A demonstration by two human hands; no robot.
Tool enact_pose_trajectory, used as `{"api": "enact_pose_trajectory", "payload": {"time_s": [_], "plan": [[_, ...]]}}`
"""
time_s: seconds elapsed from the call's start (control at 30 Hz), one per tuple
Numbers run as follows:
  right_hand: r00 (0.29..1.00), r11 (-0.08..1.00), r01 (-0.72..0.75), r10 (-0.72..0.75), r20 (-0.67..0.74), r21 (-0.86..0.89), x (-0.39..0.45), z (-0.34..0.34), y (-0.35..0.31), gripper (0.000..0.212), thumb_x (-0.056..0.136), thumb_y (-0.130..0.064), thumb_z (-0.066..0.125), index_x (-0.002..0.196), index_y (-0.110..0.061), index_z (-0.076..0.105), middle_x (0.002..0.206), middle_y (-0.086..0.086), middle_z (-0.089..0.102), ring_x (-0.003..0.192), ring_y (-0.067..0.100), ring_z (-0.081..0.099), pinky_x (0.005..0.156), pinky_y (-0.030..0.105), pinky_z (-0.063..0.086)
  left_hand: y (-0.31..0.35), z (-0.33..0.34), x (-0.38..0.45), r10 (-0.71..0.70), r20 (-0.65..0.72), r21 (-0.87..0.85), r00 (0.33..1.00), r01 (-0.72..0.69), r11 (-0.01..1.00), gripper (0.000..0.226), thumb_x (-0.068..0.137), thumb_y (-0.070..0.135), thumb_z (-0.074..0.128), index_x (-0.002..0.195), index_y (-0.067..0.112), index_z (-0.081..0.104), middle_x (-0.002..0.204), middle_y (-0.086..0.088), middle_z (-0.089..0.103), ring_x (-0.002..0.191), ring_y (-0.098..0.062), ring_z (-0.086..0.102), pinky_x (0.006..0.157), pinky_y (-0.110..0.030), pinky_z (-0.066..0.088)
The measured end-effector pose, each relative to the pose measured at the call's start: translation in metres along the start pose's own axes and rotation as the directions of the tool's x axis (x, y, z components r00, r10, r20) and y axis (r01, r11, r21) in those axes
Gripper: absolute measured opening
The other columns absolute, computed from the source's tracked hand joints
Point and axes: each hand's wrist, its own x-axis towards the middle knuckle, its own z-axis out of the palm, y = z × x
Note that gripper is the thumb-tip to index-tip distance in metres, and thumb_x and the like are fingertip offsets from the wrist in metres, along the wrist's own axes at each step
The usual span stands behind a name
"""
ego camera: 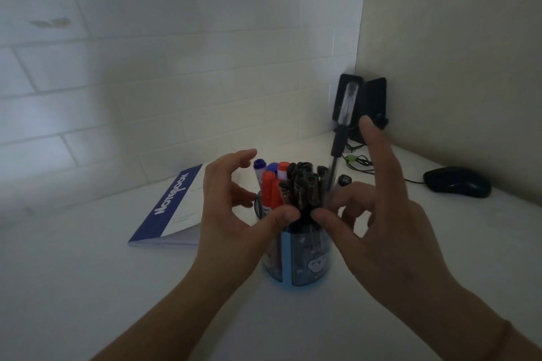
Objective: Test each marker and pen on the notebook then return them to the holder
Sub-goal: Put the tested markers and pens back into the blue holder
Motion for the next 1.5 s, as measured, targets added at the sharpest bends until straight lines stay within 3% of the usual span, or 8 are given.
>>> {"api": "enact_pose_trajectory", "payload": {"time_s": [0.17, 0.33, 0.53, 0.77, 0.87, 1.0, 1.17, 1.5], "plan": [[0.998, 0.998, 0.043, -0.041, 0.054, -0.034, -0.002, 0.000, -0.001, 0.099, 0.078, -0.036, 0.068, 0.144, -0.044, -0.006, 0.069, -0.018, 0.058, 0.054, 0.005, 0.056, 0.049, 0.019, 0.046, -0.001, 0.006, 0.000, -0.166, 0.167, -0.200, 0.972, 0.198, 0.959, 0.091, 0.052, 0.073, 0.072, 0.131, 0.041, 0.039, 0.122, 0.011, 0.059, 0.110, -0.011, 0.060, 0.095, -0.039, 0.050], [0.990, 0.987, 0.107, -0.094, 0.109, -0.119, 0.000, -0.005, 0.001, 0.099, 0.076, -0.049, 0.063, 0.146, -0.040, -0.007, 0.070, -0.025, 0.051, 0.054, -0.004, 0.050, 0.051, 0.013, 0.036, 0.001, 0.002, 0.002, -0.123, 0.140, -0.128, 0.982, 0.141, 0.982, 0.090, 0.052, 0.072, 0.071, 0.130, 0.042, 0.037, 0.121, 0.023, 0.051, 0.110, -0.007, 0.056, 0.087, -0.023, 0.050], [0.991, 0.997, 0.074, -0.071, -0.114, 0.022, 0.007, -0.012, 0.002, 0.074, 0.079, -0.043, 0.063, 0.140, -0.029, 0.024, 0.070, -0.011, 0.056, 0.056, 0.010, 0.055, 0.049, 0.009, 0.040, 0.001, 0.006, -0.004, -0.119, 0.237, -0.143, 0.964, 0.155, 0.977, 0.084, 0.063, 0.063, 0.070, 0.135, 0.044, 0.030, 0.134, 0.018, 0.045, 0.122, -0.006, 0.049, 0.095, -0.036, 0.050], [0.969, 0.968, 0.247, -0.247, -0.001, -0.048, 0.008, -0.017, 0.009, 0.027, 0.087, -0.027, 0.060, 0.111, -0.017, 0.068, 0.069, -0.018, 0.050, 0.054, -0.003, 0.046, 0.051, 0.018, 0.043, -0.001, 0.006, -0.001, -0.136, 0.148, -0.196, 0.980, 0.164, 0.967, 0.073, 0.065, 0.070, 0.061, 0.129, 0.043, 0.037, 0.131, 0.015, 0.048, 0.114, -0.014, 0.056, 0.088, -0.042, 0.054], [0.975, 0.973, 0.220, -0.218, 0.034, -0.064, 0.009, -0.023, 0.009, 0.035, 0.084, -0.039, 0.060, 0.115, -0.023, 0.062, 0.067, -0.018, 0.052, 0.048, 0.009, 0.050, 0.046, 0.020, 0.041, -0.006, 0.000, 0.001, -0.070, 0.304, -0.161, 0.950, 0.124, 0.979, 0.094, 0.058, 0.059, 0.074, 0.136, 0.047, 0.024, 0.142, 0.016, 0.036, 0.123, -0.017, 0.049, 0.094, -0.040, 0.051], [0.987, 0.994, 0.016, 0.003, 0.162, -0.111, 0.008, -0.026, 0.017, 0.101, 0.052, -0.082, 0.059, 0.135, -0.042, 0.016, 0.084, -0.016, 0.050, 0.057, 0.008, 0.055, 0.051, 0.023, 0.046, -0.016, -0.012, 0.010, -0.111, 0.560, -0.132, 0.821, 0.221, 0.966, 0.123, 0.054, 0.027, 0.087, 0.140, 0.055, 0.003, 0.133, 0.020, 0.049, 0.123, -0.010, 0.052, 0.101, -0.042, 0.046], [0.873, 0.972, -0.218, 0.153, 0.464, 0.091, 0.000, 0.005, 0.041, 0.140, 0.042, -0.060, 0.083, 0.133, -0.055, -0.023, 0.124, -0.025, 0.040, 0.104, -0.004, 0.052, 0.083, 0.025, 0.049, -0.024, -0.029, 0.022, -0.122, 0.706, -0.241, 0.697, 0.399, 0.885, 0.116, 0.058, 0.033, 0.088, 0.144, 0.039, 0.011, 0.137, 0.011, 0.053, 0.128, -0.019, 0.049, 0.102, -0.035, 0.045], [0.899, 0.920, -0.291, 0.168, 0.404, 0.264, -0.006, 0.036, 0.055, 0.097, 0.048, -0.051, 0.087, 0.127, -0.042, 0.032, 0.110, -0.031, 0.058, 0.102, -0.015, 0.055, 0.075, 0.006, 0.048, -0.026, -0.015, 0.016, -0.159, 0.686, -0.136, 0.710, 0.340, 0.930, 0.105, 0.062, 0.017, 0.085, 0.145, 0.026, 0.022, 0.138, 0.000, 0.049, 0.132, -0.023, 0.044, 0.104, -0.042, 0.042]]}}
